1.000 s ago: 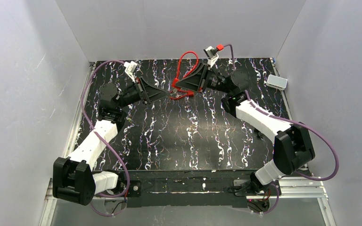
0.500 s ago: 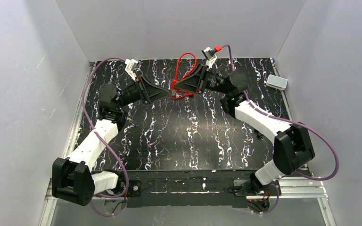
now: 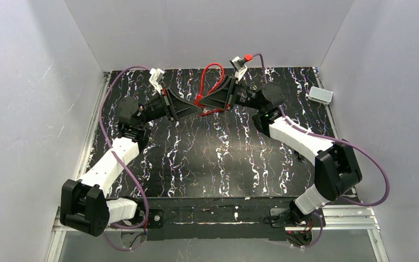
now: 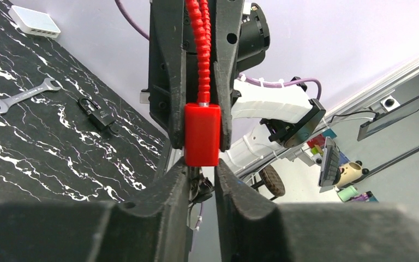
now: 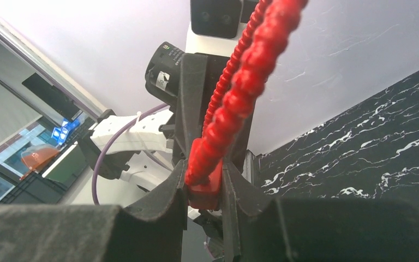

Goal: Lock with the key
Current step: Lock the lock.

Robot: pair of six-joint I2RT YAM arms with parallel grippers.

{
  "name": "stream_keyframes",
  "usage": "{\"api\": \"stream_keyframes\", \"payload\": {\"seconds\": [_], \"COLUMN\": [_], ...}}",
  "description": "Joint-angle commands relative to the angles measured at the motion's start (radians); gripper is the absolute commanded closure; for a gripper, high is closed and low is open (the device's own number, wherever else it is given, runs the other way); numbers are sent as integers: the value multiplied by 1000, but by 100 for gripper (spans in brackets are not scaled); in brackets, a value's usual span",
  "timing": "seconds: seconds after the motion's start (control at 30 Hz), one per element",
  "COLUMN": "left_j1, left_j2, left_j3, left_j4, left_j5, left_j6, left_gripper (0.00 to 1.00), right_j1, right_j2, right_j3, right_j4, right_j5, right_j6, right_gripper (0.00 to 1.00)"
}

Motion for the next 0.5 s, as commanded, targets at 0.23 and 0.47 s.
{"api": "stream_keyframes", "payload": {"seconds": [0.23,0.47], "left_j1": [-3,-3], "left_j2": [16,0], "left_j3": [-13,25], "left_j4": [217,16], "left_j5": [-53,-56], "left_j6": [-198,-37], "left_gripper": [100,100], "right_j1": [5,5], "right_j2": [5,7], "right_j3": [7,44], "right_j4": [267,131], "right_j5": [42,83], "right_j6": [140,75], "right_gripper": [99,99]}}
